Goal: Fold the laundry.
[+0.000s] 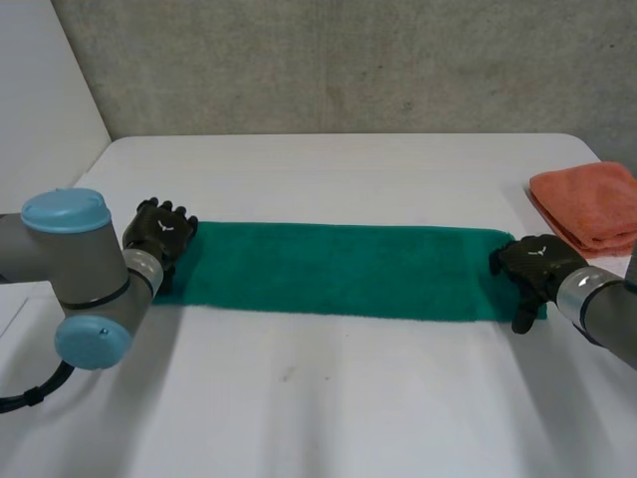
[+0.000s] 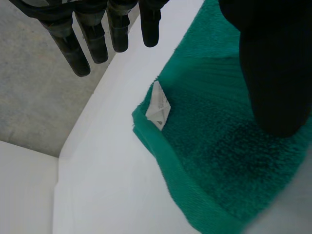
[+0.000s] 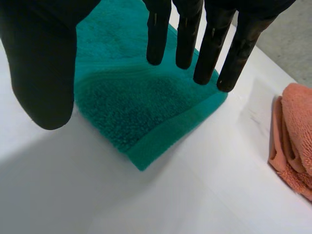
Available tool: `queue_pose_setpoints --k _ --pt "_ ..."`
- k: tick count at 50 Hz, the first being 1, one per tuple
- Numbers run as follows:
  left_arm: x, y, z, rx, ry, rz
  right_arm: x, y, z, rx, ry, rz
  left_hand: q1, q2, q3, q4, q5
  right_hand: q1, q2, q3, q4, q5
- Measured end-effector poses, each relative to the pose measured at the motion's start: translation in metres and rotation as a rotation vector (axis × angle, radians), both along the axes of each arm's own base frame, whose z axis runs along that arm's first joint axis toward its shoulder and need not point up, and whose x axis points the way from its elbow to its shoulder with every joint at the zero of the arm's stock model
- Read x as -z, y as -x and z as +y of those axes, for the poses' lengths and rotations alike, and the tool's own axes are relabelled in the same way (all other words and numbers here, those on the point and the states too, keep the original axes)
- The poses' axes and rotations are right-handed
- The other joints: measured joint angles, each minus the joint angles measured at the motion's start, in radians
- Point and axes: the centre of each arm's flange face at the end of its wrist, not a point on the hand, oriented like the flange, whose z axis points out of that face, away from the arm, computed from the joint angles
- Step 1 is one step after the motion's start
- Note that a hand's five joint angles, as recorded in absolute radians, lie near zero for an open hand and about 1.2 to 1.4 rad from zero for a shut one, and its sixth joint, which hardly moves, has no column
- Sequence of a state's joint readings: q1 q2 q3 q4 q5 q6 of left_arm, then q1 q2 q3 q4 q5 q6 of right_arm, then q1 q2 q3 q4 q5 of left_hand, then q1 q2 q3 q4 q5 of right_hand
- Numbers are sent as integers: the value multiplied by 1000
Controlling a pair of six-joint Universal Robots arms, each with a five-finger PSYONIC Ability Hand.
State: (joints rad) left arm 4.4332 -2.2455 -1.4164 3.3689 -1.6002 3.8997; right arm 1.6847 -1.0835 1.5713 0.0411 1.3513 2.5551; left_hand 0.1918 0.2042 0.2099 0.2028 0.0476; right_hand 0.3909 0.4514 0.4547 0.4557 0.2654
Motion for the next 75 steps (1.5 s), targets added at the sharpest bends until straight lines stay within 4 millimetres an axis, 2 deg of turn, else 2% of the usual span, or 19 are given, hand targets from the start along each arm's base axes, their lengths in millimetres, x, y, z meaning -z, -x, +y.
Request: queue_pose_setpoints --k 9,14,18,24,32,38,45,48,50,51,52,53,54,62,69,70,71,73,75 --pt "3 1 7 -2 -22 29 11 5 -9 14 56 -3 0 0 0 0 0 105 131 124 122 117" --pt "0 0 9 -9 -22 40 21 7 -16 21 69 4 0 0 0 0 0 469 559 551 539 533" --pt "-4 -1 9 -13 -18 51 24 11 -21 33 69 7 0 0 0 0 0 576 719 712 715 698" --pt "-8 -2 11 -18 -14 68 22 26 -28 75 75 16 0 0 0 0 0 576 725 726 732 711" --pt "-18 -6 21 -20 -11 81 0 70 -44 144 152 142 0 0 0 0 0 576 725 726 732 711" --pt "-24 -9 27 -23 -6 83 -12 80 -51 131 216 266 0 0 0 0 0 576 725 726 732 712" --pt "-33 -13 30 -37 4 104 -38 7 -44 -43 365 291 0 0 0 0 0 585 725 726 733 723" --pt "-38 -17 30 -52 11 124 -55 -54 -27 -185 472 243 0 0 0 0 0 585 725 726 735 723" --pt "-38 -17 30 -52 11 124 -55 -54 -27 -185 472 243 0 0 0 0 0 585 725 726 735 723" --pt "-41 -20 30 -62 15 137 -59 -73 -21 -230 506 226 0 0 0 0 0 585 725 726 735 723" --pt "-41 -20 30 -62 15 137 -59 -73 -21 -230 506 226 0 0 0 0 0 585 725 726 735 723" --pt "-43 -21 30 -68 19 146 -62 -101 -10 -302 554 196 0 0 0 0 0 586 725 726 735 723" --pt "-47 -25 30 -80 25 161 -64 -152 12 -437 636 138 0 0 0 0 0 588 725 726 735 723" --pt "-56 -35 33 -112 36 193 -31 -259 84 -839 727 -18 0 0 0 0 0 588 725 726 735 723" --pt "-55 -37 35 -119 28 199 12 -291 126 -1055 679 -78 0 0 0 0 0 577 709 708 713 711" --pt "-54 -37 35 -119 26 199 19 -293 130 -1071 663 -81 0 0 0 0 0 415 501 501 521 539" --pt "-54 -37 36 -118 25 199 21 -294 131 -1073 654 -81 0 0 0 0 0 415 501 501 521 539" --pt "-53 -36 36 -115 22 199 21 -293 131 -1053 628 -80 0 0 0 0 0 -18 4 10 12 30" --pt "-52 -35 36 -112 21 199 16 -290 129 -1018 604 -85 0 0 0 0 0 -135 -149 -147 -146 -124"
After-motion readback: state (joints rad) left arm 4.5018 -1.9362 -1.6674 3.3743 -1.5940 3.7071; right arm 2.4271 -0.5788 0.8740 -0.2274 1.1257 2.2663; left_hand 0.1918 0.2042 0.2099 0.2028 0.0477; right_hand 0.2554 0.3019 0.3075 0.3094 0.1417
